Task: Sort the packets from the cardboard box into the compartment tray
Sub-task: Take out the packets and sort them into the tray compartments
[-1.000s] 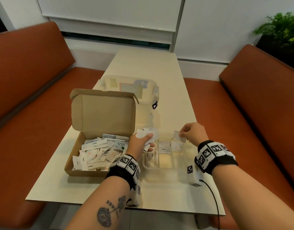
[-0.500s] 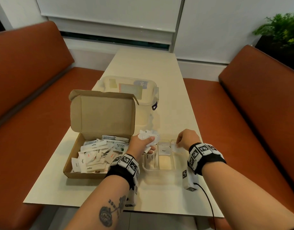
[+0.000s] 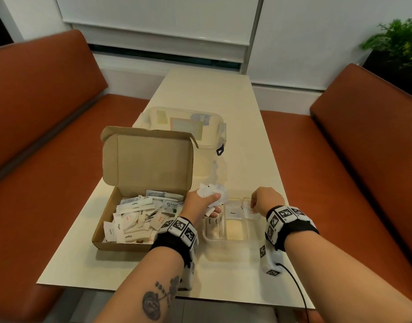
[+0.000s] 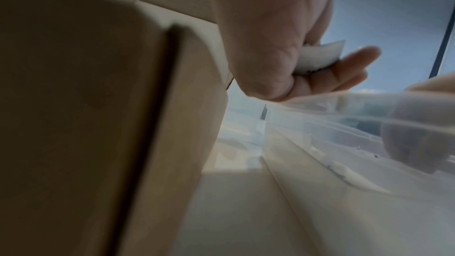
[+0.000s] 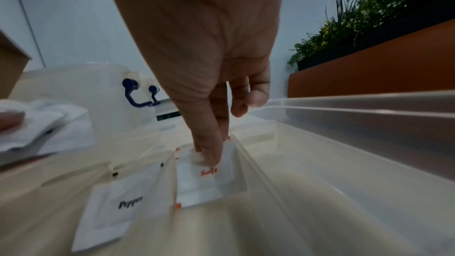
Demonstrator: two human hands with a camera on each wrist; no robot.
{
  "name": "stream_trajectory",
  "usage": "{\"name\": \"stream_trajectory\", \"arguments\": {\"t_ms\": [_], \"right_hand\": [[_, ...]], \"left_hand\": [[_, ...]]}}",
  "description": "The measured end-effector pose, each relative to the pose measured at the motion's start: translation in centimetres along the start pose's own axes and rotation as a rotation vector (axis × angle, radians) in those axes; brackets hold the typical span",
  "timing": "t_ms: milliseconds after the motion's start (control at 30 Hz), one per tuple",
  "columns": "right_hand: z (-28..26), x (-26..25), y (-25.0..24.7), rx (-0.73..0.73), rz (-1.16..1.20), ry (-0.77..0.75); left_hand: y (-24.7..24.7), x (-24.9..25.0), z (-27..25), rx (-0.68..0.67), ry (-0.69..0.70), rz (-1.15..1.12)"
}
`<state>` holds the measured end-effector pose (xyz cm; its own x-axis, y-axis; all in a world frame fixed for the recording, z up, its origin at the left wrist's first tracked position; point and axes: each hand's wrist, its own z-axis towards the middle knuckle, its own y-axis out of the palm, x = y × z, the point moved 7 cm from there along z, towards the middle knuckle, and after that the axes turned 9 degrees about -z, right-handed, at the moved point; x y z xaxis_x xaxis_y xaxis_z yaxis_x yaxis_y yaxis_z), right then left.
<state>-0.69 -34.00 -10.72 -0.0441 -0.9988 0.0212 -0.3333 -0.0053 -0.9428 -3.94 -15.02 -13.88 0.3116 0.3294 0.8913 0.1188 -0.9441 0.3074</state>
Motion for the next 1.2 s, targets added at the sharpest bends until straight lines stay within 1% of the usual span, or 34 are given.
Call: {"name": "stream_trajectory", "arguments": {"t_ms": [100, 400, 500, 600, 667, 767, 867, 933, 1000, 1100, 1200], "right_hand": [[-0.1, 0.0, 0.5, -0.006, -0.027, -0.001], [-0.2, -0.7, 0.4, 0.08, -0.103, -0.068], [-0.4, -0.7, 0.4, 0.098, -0.087, -0.073], [-0.5, -0.8, -0.3, 0.172, 0.034, -0.073], [-0.6, -1.2, -1.2, 0.242, 0.178, -0.089], [-0.9, -2.8, -2.6, 0.299, 0.438, -0.202], [-1.6, -4.3, -3.4, 0.291, 0.632, -0.322], [-1.8, -5.0, -3.3, 0.245, 0.67, -0.354], [-1.8, -5.2, -3.0, 0.222, 0.696, -0.348], [-1.6, -4.6, -3.1, 0.234, 0.751, -0.298], [-1.7, -4.0, -3.5, 0.285, 0.805, -0.282]], "left_hand": [[0.0, 0.0, 0.0, 0.002, -0.01, 0.003], [0.0, -0.2, 0.2, 0.005, -0.021, 0.022], [-0.1, -0.3, 0.3, 0.002, -0.022, 0.027], [-0.1, -0.3, 0.4, -0.01, -0.023, 0.037], [0.0, -0.2, 0.5, -0.02, -0.025, 0.042], [0.3, -0.2, 0.5, -0.029, -0.029, 0.069], [0.6, -0.3, 0.3, -0.051, -0.039, 0.06], [1.0, -0.3, 0.1, -0.082, -0.041, 0.053], [1.3, -0.2, 0.0, -0.108, -0.035, 0.062], [1.4, -0.1, -0.1, -0.119, -0.031, 0.033], [1.0, 0.0, -0.1, -0.077, -0.029, -0.028]]}}
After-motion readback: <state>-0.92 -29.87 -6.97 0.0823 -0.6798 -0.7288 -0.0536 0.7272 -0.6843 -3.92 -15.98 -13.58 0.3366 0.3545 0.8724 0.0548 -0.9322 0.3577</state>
